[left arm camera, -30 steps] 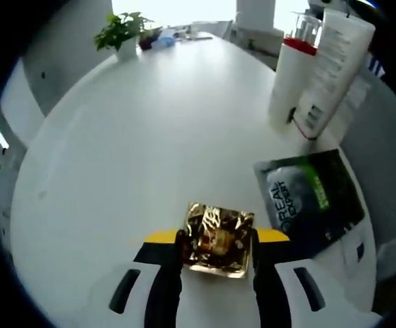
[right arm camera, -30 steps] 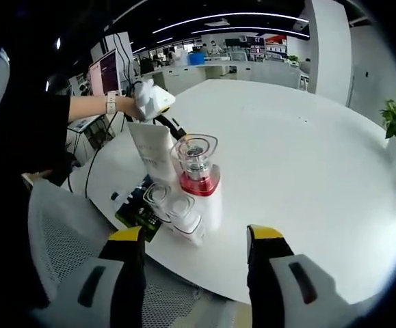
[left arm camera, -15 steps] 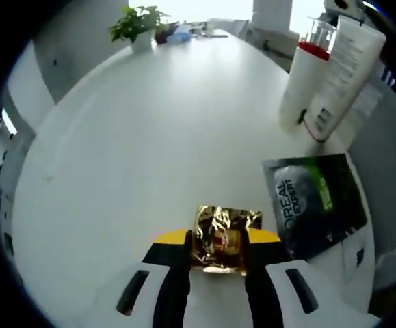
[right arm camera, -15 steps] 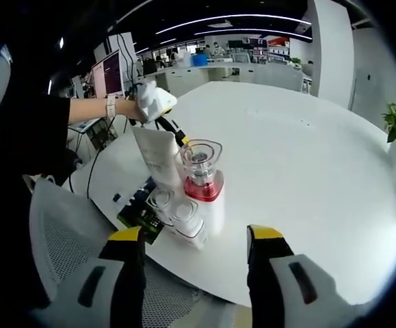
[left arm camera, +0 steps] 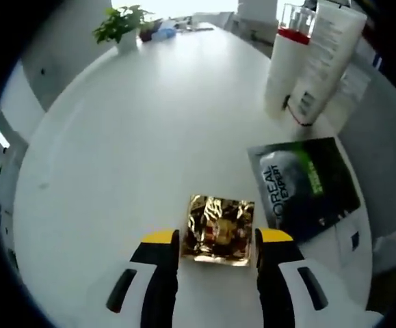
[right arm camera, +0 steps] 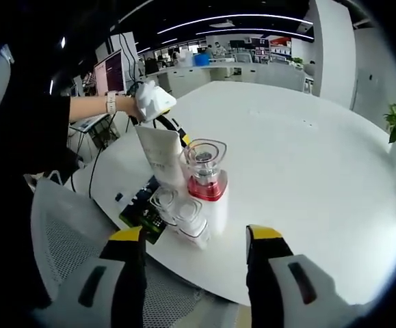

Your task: Arrange the skincare products in the storage area until every visible bottle or jar stands upright without overlapping.

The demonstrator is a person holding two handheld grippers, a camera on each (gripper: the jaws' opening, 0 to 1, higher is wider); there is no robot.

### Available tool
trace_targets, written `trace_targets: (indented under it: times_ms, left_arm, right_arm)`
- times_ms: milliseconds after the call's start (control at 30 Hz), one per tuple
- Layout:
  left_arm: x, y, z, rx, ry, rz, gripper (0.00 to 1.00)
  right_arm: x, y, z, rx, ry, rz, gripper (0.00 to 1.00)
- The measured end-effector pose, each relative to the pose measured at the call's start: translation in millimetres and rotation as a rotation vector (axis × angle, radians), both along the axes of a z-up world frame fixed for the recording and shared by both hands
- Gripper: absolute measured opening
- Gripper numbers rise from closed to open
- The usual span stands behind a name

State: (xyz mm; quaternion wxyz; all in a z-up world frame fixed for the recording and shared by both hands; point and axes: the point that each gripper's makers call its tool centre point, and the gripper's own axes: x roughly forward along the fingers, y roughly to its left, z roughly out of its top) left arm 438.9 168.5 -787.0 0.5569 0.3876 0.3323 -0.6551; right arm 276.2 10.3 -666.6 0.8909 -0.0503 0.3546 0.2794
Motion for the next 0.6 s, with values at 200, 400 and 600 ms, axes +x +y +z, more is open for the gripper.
trace_targets:
  times_ms: [200,400,600]
  left_arm:
    - [1.8,-1.6,2.4,0.006,-0.009,-0.035,0.44]
    - [1.2,-0.9,2.9,0.006,-0.009,-0.035,0.4]
    - [2.8,2.2,5.5,0.03,-0.014,-0.016,0.37]
  right_arm:
    - [-0.6,-1.8,-0.9,0.004,0.004,-0.008,0.59]
    - [-1.4,-2.1,-2.4,0.006,0.009,-0.011,0.58]
    - [-2.0,-1.2,-0.9,0.007,0.005,-0.008,0.58]
